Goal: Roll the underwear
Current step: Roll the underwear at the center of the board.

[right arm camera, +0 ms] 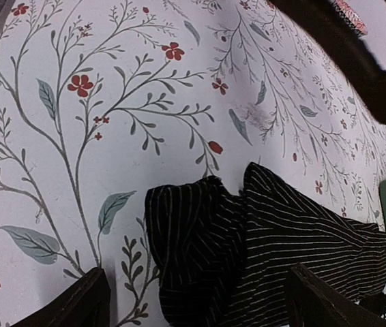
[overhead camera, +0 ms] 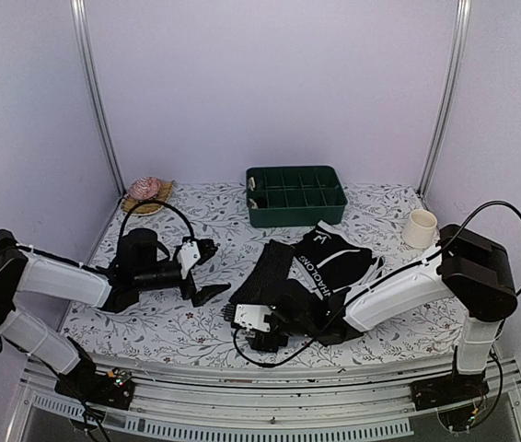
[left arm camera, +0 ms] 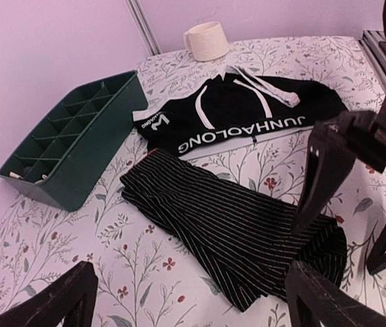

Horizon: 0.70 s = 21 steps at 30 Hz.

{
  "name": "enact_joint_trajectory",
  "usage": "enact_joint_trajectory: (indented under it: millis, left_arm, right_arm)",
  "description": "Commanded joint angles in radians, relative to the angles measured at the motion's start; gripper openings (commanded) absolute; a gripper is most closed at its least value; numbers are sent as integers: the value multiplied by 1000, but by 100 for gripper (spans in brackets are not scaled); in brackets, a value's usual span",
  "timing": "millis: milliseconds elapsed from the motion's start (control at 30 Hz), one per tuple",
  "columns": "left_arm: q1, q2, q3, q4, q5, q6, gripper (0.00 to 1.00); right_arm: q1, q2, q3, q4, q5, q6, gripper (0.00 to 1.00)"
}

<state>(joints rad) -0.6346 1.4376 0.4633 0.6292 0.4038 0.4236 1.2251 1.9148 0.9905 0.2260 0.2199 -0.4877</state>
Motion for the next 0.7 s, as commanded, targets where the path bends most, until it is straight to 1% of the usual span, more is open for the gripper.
enact_joint_trajectory:
  millis: [0, 267, 400, 567, 667]
  left_arm:
    - [-5, -17, -8, 109, 39, -21, 98]
    - [-5, -15, -51, 139, 111, 34, 98]
    - [-4, -20, -88, 187, 155, 67, 98]
    - [-5, -30, -144, 257, 203, 101, 98]
    - [-4, -35, -164, 283, 222, 121, 98]
  right_arm:
    - [14, 56, 49, -58, -39, 15, 90]
    - [13, 100, 64, -94, 5, 30, 82]
    - [7, 105, 61, -98, 6, 47, 71]
    - [-14, 111, 64, -111, -14, 88, 55]
    - [-31, 109, 69, -124, -51, 114, 42]
